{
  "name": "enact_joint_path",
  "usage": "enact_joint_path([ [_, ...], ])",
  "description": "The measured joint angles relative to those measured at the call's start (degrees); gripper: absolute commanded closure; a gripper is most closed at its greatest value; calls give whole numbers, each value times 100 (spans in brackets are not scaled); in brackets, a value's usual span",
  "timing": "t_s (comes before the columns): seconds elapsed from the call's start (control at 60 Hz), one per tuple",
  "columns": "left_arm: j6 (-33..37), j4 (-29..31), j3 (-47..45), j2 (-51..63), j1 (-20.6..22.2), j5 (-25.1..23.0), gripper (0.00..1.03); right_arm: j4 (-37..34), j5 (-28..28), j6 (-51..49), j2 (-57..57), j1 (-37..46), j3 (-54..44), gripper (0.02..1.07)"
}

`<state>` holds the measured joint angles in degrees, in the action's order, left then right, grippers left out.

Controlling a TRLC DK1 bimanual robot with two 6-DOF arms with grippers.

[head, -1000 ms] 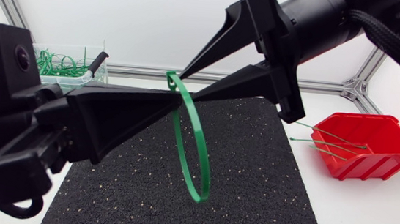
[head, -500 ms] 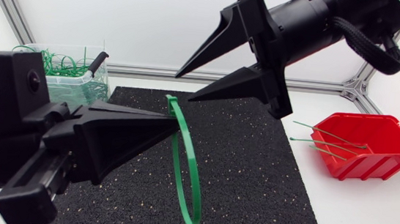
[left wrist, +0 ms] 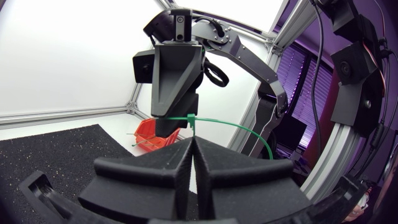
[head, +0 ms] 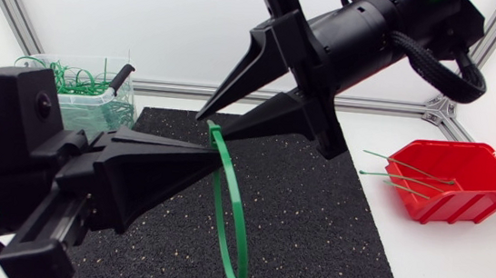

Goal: Take a green cable tie from the red box, thread the tail through the head to close it, then place it in the transparent bin on the left.

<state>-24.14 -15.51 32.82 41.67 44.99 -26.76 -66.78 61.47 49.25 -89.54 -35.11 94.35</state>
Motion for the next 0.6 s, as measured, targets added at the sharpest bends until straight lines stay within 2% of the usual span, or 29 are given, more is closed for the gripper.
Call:
enact_joint_path([
  [0.1,0,0,0,7,0,0,100,22,0,0,42,2,-63,101],
  [0.6,0,-57,-7,37,9,4,100,236,-22,2,262,39,-179,101],
])
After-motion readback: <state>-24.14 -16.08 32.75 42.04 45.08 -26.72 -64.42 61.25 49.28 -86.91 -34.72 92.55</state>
